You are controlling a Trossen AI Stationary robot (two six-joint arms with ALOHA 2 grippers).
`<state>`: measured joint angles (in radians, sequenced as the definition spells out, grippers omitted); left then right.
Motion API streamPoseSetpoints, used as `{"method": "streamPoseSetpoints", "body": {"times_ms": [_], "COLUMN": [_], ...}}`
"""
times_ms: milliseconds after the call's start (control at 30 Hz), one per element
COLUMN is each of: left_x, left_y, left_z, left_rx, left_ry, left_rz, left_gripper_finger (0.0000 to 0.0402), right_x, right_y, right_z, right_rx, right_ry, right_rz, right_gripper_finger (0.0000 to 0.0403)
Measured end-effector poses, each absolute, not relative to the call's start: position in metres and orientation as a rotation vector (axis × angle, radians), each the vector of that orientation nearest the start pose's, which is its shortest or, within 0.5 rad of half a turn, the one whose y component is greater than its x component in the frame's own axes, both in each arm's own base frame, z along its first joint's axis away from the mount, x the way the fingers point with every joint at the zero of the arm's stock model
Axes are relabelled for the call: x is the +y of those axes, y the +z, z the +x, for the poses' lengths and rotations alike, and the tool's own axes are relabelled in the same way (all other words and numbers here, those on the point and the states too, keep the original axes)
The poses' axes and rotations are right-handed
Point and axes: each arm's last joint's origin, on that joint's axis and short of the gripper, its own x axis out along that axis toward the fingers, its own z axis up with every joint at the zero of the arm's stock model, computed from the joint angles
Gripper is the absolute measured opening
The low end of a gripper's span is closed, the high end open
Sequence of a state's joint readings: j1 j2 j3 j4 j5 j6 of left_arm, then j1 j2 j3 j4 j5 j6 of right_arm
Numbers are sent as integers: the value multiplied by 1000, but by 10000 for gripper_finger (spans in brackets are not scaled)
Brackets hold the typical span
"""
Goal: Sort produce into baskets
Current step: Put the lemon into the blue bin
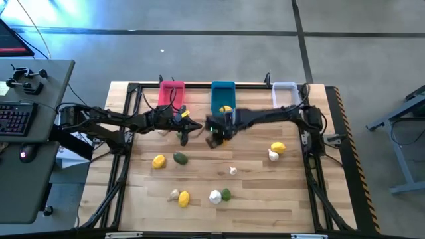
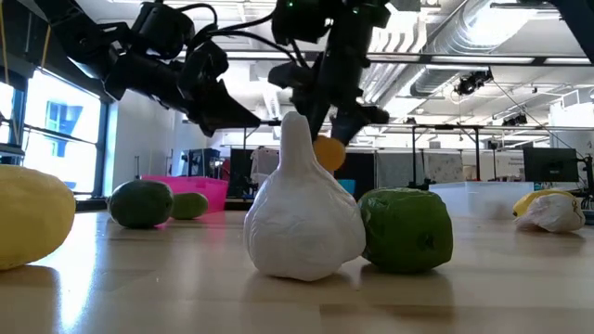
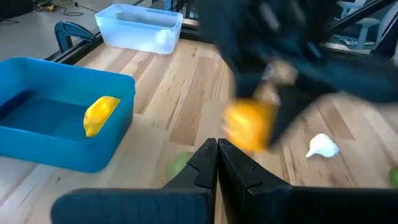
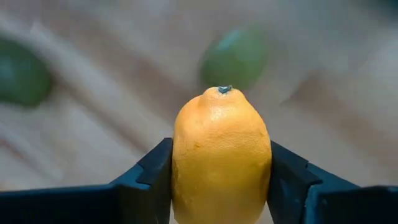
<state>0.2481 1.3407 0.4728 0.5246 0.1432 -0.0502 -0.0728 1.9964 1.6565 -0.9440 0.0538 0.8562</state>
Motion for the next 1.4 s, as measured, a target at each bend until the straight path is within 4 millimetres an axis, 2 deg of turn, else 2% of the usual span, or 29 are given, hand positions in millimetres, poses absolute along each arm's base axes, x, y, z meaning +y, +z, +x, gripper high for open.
{"method": "streamPoseSetpoints", "body": {"times_ms": [100, 233, 467, 633, 733, 933, 1133, 1400], "left_x": [59, 59, 59, 59, 59, 59, 59, 61], "left_y": [180, 179, 179, 179, 179, 179, 179, 178], "left_z": [248, 248, 248, 248, 248, 248, 248, 247], "left_rx": [337, 340, 339, 339, 341, 341, 342, 347], "left_ry": [113, 113, 116, 114, 115, 120, 135, 196], "left_rz": [-118, -123, -133, -126, -127, -157, -169, -149], "left_gripper_finger": [0, 0, 0, 0, 0, 0, 0, 0], "right_x": [-64, -112, -191, -230, -244, -259, -266, -275], "right_y": [247, 264, 270, 267, 259, 234, 214, 200], "right_z": [402, 396, 376, 370, 370, 370, 372, 371], "right_rx": [1145, 1103, 1055, 1014, 1024, 1096, 1141, 1175], "right_ry": [-715, -733, -737, -661, -621, -526, -455, -412], "right_rz": [659, 574, 384, 221, 151, 114, 100, 48], "right_gripper_finger": [180, 179, 174, 174, 174, 174, 174, 174]}}
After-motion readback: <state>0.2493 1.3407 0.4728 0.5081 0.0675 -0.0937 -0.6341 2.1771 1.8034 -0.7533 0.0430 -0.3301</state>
